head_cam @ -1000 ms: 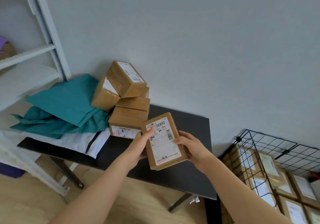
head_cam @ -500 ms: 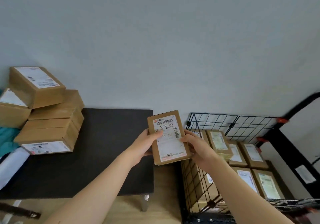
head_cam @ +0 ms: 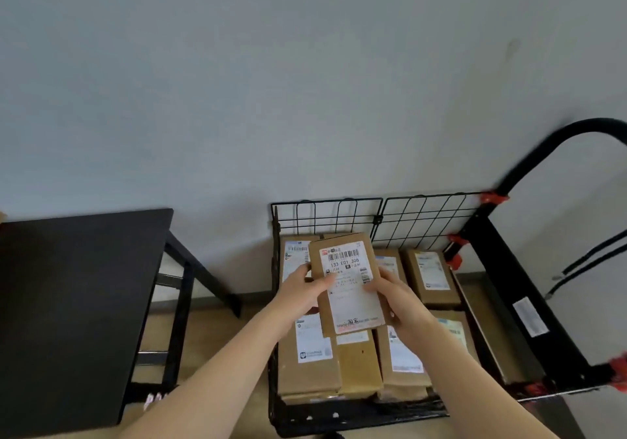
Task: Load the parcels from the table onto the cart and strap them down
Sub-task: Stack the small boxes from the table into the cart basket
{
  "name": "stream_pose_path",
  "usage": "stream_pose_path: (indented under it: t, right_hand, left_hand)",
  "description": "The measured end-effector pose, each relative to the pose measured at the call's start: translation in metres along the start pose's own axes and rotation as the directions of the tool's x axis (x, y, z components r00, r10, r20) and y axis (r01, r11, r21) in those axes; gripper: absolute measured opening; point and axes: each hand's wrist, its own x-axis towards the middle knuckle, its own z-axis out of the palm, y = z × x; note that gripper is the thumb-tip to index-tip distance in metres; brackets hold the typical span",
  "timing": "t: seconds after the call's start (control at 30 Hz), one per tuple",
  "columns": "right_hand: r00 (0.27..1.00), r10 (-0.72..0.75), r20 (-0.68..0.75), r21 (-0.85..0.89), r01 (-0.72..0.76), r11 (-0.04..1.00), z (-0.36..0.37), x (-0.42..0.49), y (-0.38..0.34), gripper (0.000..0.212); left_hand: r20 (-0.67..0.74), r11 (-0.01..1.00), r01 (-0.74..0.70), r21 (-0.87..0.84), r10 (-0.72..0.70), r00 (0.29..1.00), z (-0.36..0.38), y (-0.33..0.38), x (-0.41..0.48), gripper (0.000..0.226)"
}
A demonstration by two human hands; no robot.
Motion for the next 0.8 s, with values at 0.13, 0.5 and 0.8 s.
stream_pose_path:
  t: [0.13,0.5,0.8]
  right_hand:
    - [0.992,0.118,-0.048,0.018,-0.117,0.993,-0.033,0.027,0.023,0.035]
    - [0.926,0.370,-0.079,-0.092,-0.377,0.922,-0.075,0.108,0.098,0.037]
    - [0.895,0.439,-0.073,-0.140,-0.445,0.884,-0.069,0.144,0.128,0.037]
  left_hand:
    - [0.000,0.987,0.044,0.154,-0.044,0.999,0.037,-0.015,0.038,0.032]
    - [-0.070,0.857,0.261,0.445,-0.257,0.964,0.094,-0.095,0.113,0.036]
    - [-0.129,0.698,0.264,0.666,-0.241,0.962,0.102,-0.110,0.130,0.028]
